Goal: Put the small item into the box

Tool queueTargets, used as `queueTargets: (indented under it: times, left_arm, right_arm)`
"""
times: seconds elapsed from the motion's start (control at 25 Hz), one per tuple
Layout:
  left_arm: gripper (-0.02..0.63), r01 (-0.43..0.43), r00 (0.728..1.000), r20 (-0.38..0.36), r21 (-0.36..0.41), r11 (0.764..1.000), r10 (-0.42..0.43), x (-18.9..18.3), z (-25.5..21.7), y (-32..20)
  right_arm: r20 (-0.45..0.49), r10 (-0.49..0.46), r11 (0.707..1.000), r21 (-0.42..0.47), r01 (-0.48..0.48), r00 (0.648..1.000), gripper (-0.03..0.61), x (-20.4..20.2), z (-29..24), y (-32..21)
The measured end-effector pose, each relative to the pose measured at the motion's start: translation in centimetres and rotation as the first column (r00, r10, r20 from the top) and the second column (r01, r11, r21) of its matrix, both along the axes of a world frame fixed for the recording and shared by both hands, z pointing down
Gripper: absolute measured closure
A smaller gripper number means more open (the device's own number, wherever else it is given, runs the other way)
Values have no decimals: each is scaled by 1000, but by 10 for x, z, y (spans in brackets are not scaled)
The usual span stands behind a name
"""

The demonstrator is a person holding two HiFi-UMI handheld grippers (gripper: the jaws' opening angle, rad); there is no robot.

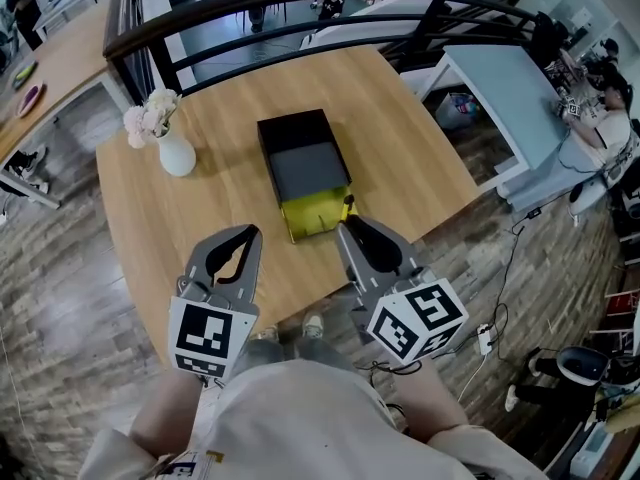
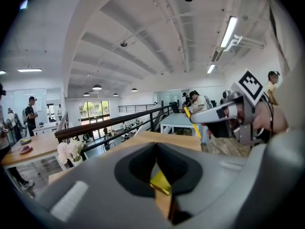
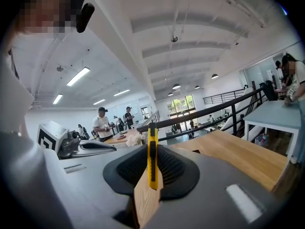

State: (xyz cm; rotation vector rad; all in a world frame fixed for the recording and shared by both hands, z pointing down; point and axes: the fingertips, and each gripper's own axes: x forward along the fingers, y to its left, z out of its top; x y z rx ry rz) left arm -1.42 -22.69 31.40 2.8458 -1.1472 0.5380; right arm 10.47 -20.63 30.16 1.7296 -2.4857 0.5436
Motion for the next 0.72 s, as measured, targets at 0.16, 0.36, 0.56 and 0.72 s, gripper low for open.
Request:
queueTargets:
  times: [0.16, 0.36, 0.56, 0.72]
  left_arm:
    - [611, 1, 1000, 5, -13, 1000, 0, 6, 6, -8]
    - [612, -17, 1000, 18, -19, 1000, 17, 17, 14, -23]
    - [611, -2, 999, 36, -71, 997, 4, 22, 44, -45]
    - [611, 6, 999, 47, -111, 994, -1, 27, 69, -60]
  right_arm:
    - [-11, -10, 999, -33, 10, 1000, 515, 3, 10, -10]
    - [-6, -32, 995, -94, 31, 999, 515, 3, 25, -27]
    - [-28, -65, 985, -162, 60, 997, 515, 1, 57, -54]
    - [-42, -84, 974, -214, 74, 996, 515, 5, 90, -74]
